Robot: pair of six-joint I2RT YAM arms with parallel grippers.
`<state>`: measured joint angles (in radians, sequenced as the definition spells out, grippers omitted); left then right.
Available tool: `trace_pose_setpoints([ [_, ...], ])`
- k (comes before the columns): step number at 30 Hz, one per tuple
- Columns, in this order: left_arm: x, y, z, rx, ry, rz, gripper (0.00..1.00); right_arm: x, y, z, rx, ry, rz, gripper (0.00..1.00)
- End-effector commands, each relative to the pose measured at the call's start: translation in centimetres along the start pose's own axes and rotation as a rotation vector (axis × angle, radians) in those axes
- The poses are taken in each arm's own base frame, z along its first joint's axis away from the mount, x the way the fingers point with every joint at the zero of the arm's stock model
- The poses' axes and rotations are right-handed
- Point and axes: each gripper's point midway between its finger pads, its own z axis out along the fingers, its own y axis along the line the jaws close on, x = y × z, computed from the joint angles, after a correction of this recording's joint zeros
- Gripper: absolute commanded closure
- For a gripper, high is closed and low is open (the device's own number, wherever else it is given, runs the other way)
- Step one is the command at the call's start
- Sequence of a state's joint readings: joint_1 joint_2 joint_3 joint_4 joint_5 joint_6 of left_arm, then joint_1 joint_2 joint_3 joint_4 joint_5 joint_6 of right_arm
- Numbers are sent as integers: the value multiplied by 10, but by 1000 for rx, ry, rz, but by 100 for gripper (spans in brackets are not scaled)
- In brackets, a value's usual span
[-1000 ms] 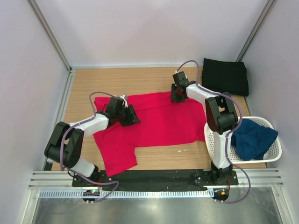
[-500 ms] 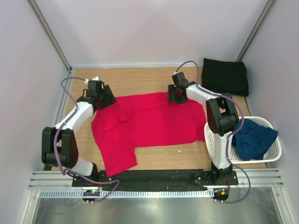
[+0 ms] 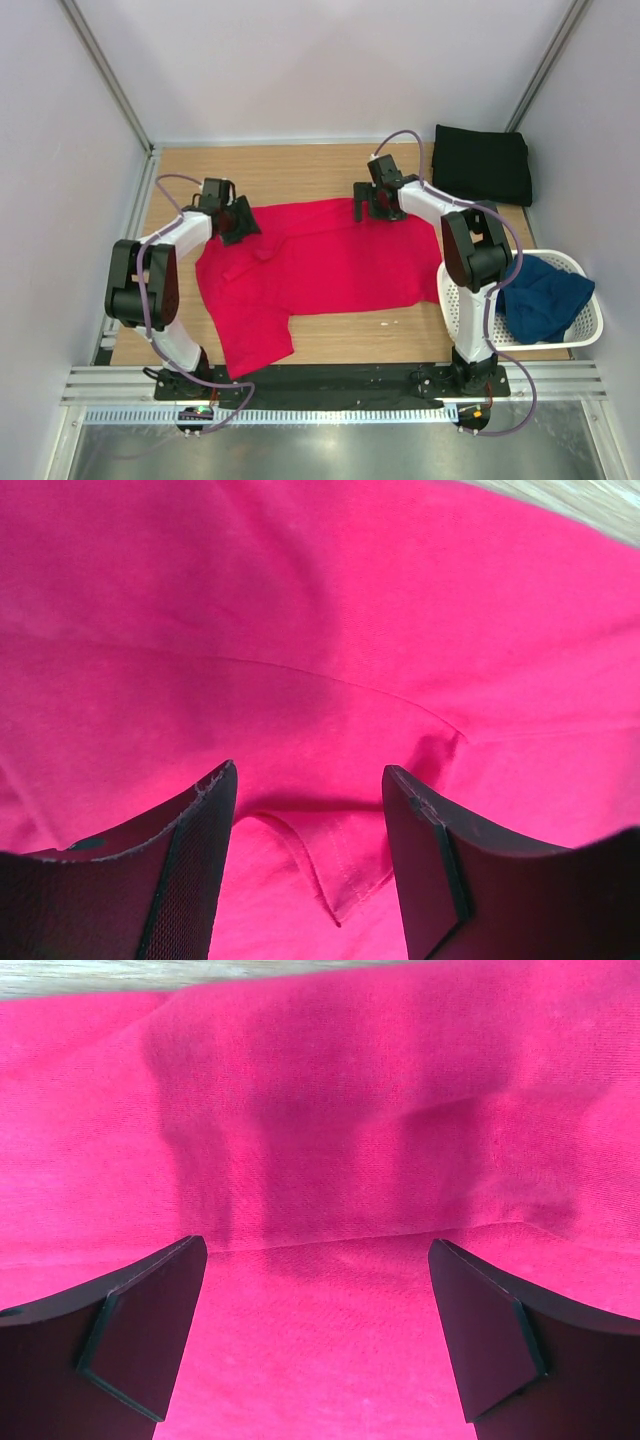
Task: Fold and stack the t-shirts
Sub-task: Fold the tshirt
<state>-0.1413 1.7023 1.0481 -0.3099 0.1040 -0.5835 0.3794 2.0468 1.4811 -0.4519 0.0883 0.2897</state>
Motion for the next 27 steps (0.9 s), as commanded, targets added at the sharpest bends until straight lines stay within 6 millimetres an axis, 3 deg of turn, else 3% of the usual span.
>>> trace_pose_setpoints([
  [1,7,-12,4,72,16,32,39,-30,7,-19,-15,-86,-7,0],
  [8,36,-6,-2,78,81,-6,39,-38,4,-5,24,-96,25,0],
  [12,43,-2,-5,80,91,0,39,-38,4,-6,24,-102,32,0],
  [23,59,-25,-39,186,79,27,40,-21,-2,1,49,-73,36,0],
  [27,81,-28,-38,181,114,42,40,-19,-1,4,43,-63,48,0],
])
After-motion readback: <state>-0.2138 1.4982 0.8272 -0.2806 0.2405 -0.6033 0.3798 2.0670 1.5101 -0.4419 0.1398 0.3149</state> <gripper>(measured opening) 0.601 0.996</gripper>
